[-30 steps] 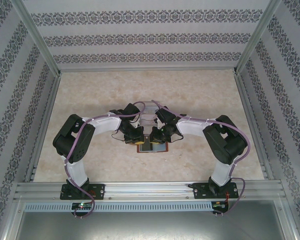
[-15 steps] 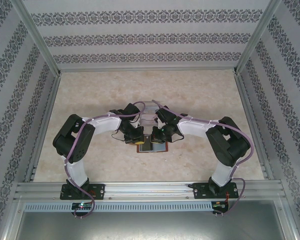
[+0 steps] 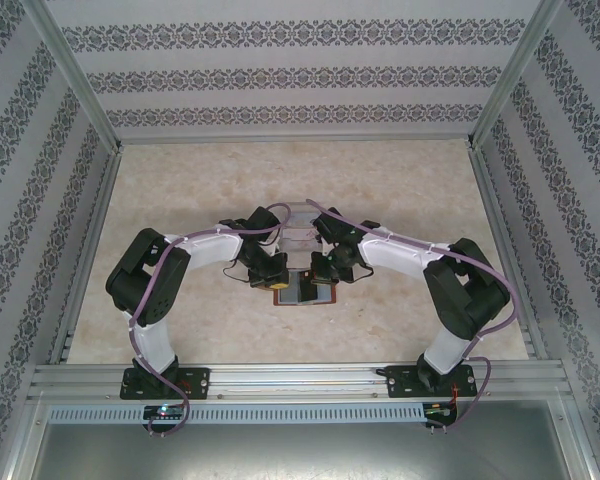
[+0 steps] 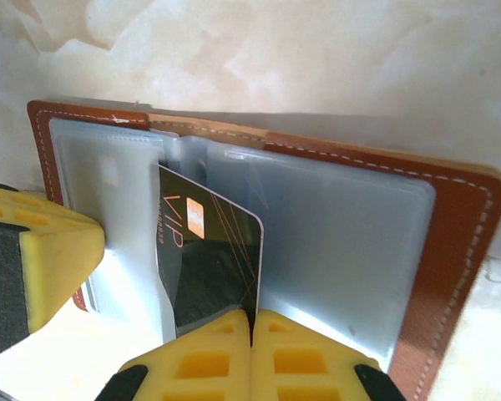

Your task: Take the credit cards out of the card holder

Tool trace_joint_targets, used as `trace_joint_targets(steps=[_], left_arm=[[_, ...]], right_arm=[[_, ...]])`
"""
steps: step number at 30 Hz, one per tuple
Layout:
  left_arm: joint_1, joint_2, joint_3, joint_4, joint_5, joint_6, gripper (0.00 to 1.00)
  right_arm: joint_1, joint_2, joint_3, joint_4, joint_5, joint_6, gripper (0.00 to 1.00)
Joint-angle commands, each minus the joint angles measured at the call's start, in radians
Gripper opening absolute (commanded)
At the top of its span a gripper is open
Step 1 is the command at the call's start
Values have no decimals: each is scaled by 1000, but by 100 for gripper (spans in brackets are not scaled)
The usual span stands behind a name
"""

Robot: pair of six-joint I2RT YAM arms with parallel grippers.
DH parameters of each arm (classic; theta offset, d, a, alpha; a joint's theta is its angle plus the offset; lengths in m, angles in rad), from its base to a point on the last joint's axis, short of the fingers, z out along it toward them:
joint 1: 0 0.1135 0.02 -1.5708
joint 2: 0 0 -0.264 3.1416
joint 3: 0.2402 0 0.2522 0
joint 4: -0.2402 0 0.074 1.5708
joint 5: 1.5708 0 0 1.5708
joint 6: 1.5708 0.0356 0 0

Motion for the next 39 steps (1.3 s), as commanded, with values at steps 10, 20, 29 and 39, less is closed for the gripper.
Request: trace_joint_targets(steps=[10,20,29,39], left_arm=[[-10,30,1,-56,-46,23,2],[-10,29,3,-59,-46,25,2],[-10,34,5,-60,-44,27,2],[-11,36,0,-54,-42,27,2]], right_arm=[[17,-16,57,-128,115,-27,2],[21,-20,68,-144,131,-27,1],[32,2,49,-35,5,19,6],[36,4,8,38,-84,64,15]])
